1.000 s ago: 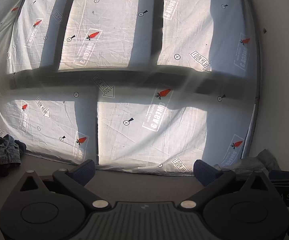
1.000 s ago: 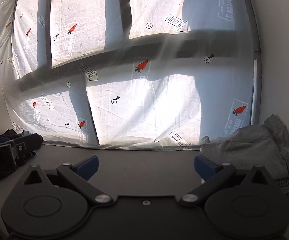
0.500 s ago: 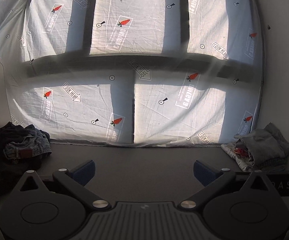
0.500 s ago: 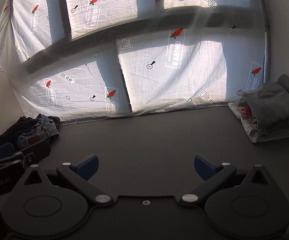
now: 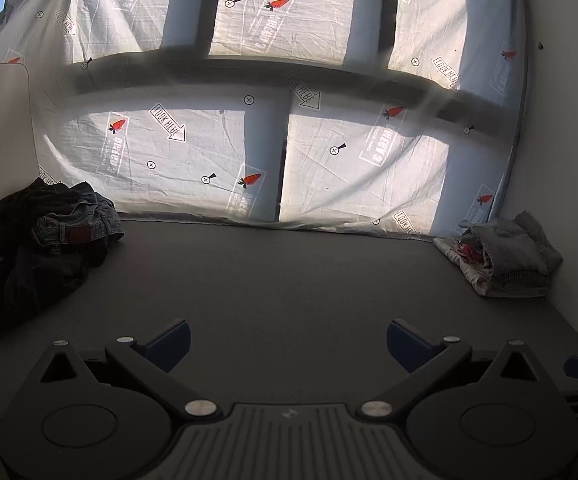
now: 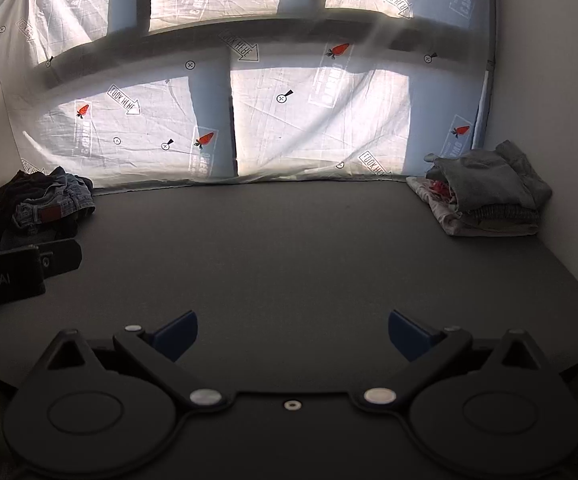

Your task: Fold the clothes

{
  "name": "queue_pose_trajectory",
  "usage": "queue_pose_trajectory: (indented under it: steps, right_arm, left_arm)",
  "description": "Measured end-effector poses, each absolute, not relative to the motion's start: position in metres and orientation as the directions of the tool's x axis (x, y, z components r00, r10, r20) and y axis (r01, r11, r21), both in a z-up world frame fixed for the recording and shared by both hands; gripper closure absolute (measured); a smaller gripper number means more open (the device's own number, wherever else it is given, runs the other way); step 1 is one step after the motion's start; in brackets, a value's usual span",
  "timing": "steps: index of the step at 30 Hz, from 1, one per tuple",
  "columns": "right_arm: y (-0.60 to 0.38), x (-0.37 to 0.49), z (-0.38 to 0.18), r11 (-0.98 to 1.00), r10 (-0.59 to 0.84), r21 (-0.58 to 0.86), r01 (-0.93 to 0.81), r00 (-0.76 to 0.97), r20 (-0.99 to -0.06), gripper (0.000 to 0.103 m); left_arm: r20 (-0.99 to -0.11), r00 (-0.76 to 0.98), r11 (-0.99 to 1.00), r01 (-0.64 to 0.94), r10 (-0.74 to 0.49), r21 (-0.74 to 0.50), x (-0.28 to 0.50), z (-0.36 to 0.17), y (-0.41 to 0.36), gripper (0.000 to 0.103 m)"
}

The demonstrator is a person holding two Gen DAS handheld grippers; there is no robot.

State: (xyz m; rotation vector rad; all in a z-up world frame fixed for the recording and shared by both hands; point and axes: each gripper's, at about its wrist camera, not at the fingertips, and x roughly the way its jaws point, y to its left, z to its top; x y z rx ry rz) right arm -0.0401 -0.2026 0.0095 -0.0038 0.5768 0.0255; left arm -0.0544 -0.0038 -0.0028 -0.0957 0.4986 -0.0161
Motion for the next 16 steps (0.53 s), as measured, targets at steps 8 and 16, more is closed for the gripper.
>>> queue_pose_trajectory:
  steps: [8,16]
  right_arm:
    - [-0.191,-0.064,0.010,0.999,0.005,-0.034,-0.027,0.849,-0.529,0.000]
    - [-0.182,-0.068,0.012,0.998,0.019,-0.041,-0.048,0.854,-0.521,0.000]
  left_arm:
    - [-0.484,0.875,0.995,-0.020,-0.028,-0.094,-0.080,-0.011,0.005,0.000]
    - [-0.463,0.887,0.996,-0.031,-0.010,-0.081,-0.084,-0.007,0.009,0.000]
